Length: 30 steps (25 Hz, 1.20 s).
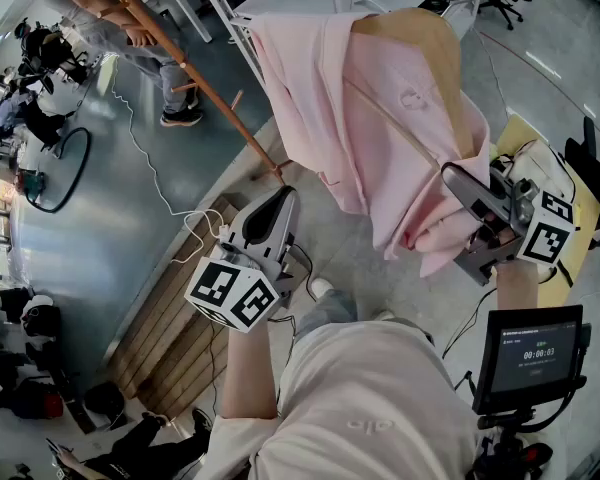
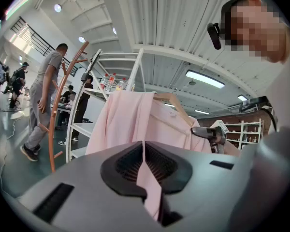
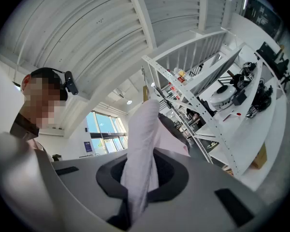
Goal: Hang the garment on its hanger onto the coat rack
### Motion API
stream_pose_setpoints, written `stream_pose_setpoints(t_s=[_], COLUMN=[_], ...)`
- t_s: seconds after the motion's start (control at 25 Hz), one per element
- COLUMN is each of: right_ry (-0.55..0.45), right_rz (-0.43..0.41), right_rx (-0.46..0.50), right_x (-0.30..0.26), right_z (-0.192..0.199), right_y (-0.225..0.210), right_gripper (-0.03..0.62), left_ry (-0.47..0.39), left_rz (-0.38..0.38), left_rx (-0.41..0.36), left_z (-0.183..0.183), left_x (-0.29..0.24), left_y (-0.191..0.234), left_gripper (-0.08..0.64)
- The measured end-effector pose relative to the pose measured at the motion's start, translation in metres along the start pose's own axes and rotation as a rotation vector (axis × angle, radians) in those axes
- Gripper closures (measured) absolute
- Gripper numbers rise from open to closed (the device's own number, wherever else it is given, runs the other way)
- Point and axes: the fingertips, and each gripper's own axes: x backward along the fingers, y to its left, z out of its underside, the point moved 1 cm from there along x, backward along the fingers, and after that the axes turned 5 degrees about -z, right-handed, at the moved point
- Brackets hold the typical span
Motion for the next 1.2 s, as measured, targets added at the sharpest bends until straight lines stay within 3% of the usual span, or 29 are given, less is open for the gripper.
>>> stream_pose_setpoints(t_s=[0.16,0.4,0.6,0.84,1.04,1.2], right_ry=[0.006,0.052,0.088,0.150,0.205,0.254], right_rz=[-0.028,-0.120,-0.223,-0.369,-0.438,-0.488], right_rx=[0.014,-0.024,-0.027,-0.077,-0.116,-0.156], right_x=[-0.015,-0.147,-0.230,-0.331,-0.422,-0.510], right_z=[0.001,0.019,0.020,0.004,-0.020,-0.019], right_y=[0.009,-0.032,-0.049,-0.084,-0.105,-0.163], right_gripper=[0.558,0.558,0.558,0.558,0.558,0.558], left_ry=[-0.019,-0.060,-0.077,-0.096,-0.117,-0.129], left_rz=[-0.013,-0.078,-0.148,-0.298,-0.425,-0.527], left_rx=[-0.009,0.002,-0.015,-0.016,0.015,0.024], left_z=[-0.008,-0.034,-0.060,-0.085,-0.112,-0.115], left_x=[0.008,0.002,0.002,0.006,0.020,0.002], left_y=[0.015,0.154,0.223,0.285,0.334,0.395], left_gripper=[0.552,0.552,0.552,0.552,0.552,0.552])
